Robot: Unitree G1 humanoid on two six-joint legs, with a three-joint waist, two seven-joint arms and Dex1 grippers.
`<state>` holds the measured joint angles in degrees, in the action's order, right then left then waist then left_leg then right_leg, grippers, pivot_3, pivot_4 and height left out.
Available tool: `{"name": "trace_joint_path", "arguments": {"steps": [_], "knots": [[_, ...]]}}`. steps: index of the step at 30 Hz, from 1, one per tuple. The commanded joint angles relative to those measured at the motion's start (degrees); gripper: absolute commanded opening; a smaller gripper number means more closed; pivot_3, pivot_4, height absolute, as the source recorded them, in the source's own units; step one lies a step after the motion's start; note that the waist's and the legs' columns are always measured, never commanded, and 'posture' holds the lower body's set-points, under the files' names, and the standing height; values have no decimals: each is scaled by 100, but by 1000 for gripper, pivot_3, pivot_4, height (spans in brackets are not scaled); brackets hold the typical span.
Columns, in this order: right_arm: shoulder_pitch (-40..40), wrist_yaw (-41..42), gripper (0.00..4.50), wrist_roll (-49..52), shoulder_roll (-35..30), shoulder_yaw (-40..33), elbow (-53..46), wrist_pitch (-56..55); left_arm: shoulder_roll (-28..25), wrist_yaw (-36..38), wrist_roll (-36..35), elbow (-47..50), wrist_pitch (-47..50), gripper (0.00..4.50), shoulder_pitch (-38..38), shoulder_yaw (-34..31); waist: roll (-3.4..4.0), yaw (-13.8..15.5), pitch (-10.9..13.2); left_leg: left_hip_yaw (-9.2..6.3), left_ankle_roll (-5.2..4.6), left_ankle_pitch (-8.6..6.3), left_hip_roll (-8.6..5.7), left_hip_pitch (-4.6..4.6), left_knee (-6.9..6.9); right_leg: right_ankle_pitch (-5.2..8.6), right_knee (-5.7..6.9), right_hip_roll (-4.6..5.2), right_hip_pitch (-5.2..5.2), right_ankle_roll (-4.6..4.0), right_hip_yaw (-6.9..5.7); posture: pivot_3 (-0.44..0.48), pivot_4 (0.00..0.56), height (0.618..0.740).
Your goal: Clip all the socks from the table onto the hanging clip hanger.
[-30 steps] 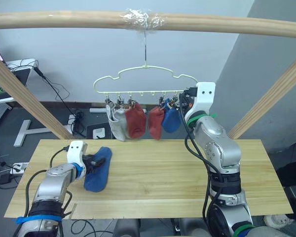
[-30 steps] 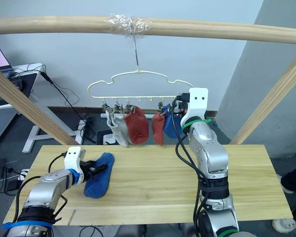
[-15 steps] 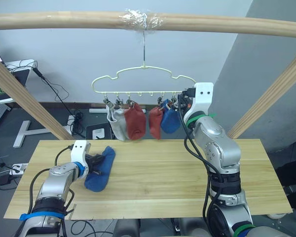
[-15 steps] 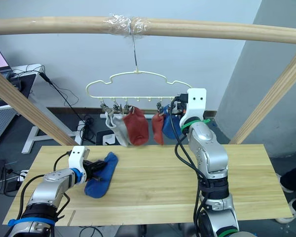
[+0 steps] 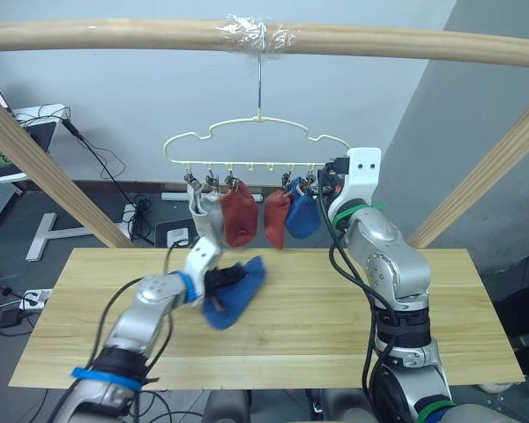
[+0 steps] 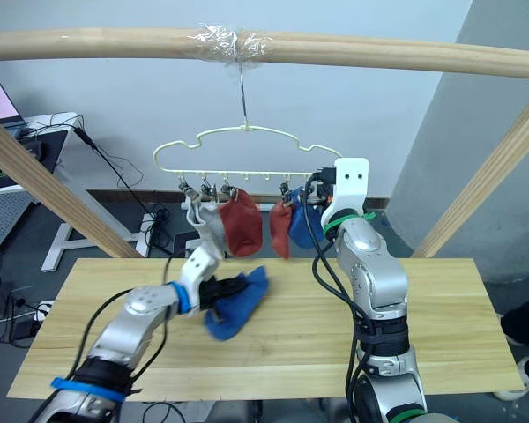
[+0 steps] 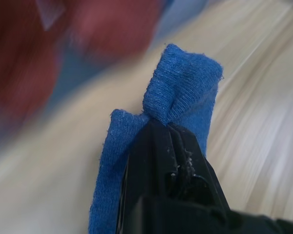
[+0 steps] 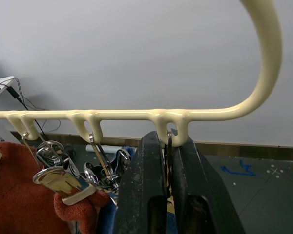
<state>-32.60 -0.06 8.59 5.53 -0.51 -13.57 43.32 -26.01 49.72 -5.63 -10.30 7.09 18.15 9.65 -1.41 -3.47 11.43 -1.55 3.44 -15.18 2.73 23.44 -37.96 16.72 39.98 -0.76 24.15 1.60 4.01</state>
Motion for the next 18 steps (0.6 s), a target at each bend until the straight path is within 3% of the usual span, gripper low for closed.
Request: {"name": "trace_joint_path", "arguments": {"steps": [1, 6, 18], "knots": [[-126, -34, 0, 159, 70, -56, -389, 19, 281, -24, -185, 268, -60, 22, 148, 23, 1, -48, 0, 3, 0, 0, 0, 0, 2, 0, 1, -1, 1, 0, 3, -66, 201, 710], [-132, -79, 0, 202, 61, -131, -497, 120, 1309, -382, -246, 33, -376, 22, 698, 139, 3, -81, 5, -4, -1, 0, 1, 3, 1, 0, 0, -4, 1, 0, -2, -90, 201, 710], [-113, -178, 0, 332, 118, -217, -647, 314, 1817, -960, 174, -1076, -1012, 22, 1448, 104, 3, -156, 5, -2, -1, 0, -3, 4, -3, -4, -4, -5, -1, 8, 2, -109, 199, 710]]}}
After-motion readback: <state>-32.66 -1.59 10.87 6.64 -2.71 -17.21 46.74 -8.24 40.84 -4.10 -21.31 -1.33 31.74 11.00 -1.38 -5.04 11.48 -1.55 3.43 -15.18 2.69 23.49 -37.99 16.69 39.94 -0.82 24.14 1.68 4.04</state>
